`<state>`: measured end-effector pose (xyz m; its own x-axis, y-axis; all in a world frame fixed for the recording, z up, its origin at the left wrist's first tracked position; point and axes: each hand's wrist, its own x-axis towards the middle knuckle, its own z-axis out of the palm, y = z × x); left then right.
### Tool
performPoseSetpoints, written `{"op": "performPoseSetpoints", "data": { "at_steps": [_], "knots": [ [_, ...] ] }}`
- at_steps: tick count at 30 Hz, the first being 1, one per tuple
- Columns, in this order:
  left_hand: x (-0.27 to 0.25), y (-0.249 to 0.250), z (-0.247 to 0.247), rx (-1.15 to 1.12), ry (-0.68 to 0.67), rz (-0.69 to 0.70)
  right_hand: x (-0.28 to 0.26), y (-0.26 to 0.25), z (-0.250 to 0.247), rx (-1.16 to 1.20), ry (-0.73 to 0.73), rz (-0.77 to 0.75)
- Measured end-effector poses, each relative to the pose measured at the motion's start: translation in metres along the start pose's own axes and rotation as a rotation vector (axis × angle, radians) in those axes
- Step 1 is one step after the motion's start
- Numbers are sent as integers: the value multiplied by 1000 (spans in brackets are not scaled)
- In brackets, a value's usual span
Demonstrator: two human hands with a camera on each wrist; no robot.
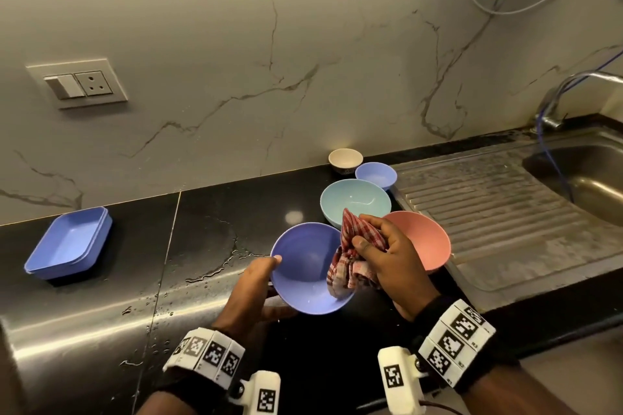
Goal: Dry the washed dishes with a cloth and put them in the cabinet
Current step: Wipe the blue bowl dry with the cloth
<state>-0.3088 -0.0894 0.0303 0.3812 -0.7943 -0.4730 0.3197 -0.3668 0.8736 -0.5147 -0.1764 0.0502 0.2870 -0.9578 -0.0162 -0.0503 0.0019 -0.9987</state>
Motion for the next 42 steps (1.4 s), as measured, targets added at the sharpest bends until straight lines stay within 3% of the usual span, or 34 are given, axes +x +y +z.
{"op": "performPoseSetpoints", "data": {
  "at_steps": [3, 9, 12, 18, 22, 28, 32, 42],
  "knots": [
    [-3, 4, -15, -92, -15, -59, -2, -8, 16, 33, -21, -37],
    [-11, 20, -44, -74, -126, 27, 5, -27, 32, 54, -3, -156],
    [-15, 31, -55, -16, -171, 85, 5, -35, 42, -53, -50, -243],
    [-11, 43, -72, 27, -175, 174, 1, -26, 67, -222, -120, -269],
    [-9, 49, -73, 70, -185, 214, -4, -27, 77, -365, -63, -453],
    [-10, 75, -52, 152, -257, 306, 11, -38, 80, -530, -23, -623],
    [-11, 89, -23, 152, -296, 361, 21, -49, 58, -462, 85, -626],
    [0, 84, 30, 186, -338, 466, 21, -47, 2, -471, 189, -593]
  ]
}}
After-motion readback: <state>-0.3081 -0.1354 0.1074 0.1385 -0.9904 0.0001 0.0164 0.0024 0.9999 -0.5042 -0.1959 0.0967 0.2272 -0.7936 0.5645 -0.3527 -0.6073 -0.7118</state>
